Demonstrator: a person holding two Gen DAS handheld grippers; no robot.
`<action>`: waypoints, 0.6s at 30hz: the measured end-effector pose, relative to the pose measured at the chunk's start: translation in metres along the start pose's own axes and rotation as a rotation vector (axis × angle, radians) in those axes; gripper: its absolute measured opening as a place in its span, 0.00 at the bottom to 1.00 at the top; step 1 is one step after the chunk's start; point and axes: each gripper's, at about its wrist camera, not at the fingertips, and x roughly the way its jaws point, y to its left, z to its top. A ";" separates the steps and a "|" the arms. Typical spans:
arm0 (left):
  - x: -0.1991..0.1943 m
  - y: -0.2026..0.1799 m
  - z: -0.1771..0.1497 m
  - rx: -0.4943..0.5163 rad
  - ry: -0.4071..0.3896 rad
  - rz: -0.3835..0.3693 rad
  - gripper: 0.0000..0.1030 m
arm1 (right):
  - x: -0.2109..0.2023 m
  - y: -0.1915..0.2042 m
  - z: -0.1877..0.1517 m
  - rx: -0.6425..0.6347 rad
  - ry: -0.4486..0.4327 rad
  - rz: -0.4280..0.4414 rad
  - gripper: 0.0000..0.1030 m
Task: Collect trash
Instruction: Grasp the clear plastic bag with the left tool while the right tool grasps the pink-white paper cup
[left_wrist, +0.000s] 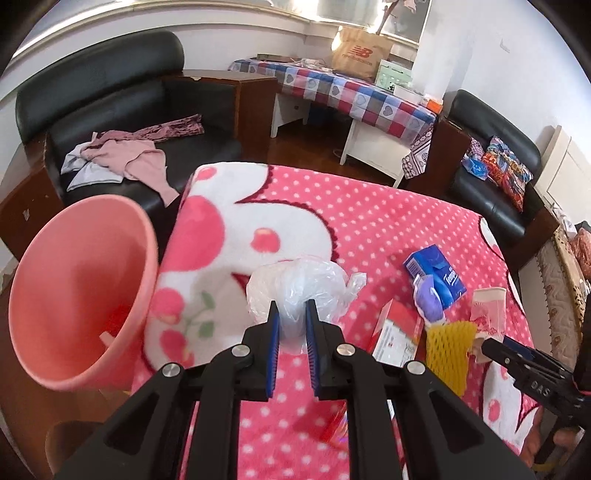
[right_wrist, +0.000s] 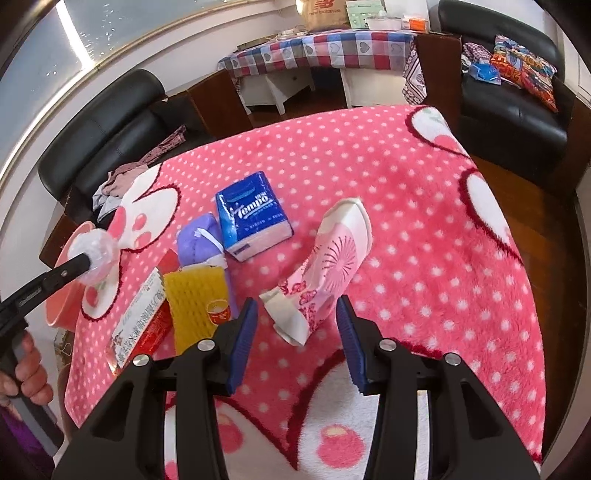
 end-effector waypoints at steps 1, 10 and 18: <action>-0.003 0.002 -0.002 -0.003 -0.002 0.001 0.12 | 0.000 -0.001 -0.001 0.009 -0.003 0.005 0.43; -0.018 0.009 -0.012 -0.016 -0.016 -0.006 0.12 | -0.009 0.001 -0.007 -0.015 -0.029 0.004 0.24; -0.036 0.012 -0.015 -0.020 -0.049 -0.005 0.12 | -0.032 0.008 -0.007 -0.054 -0.095 -0.014 0.23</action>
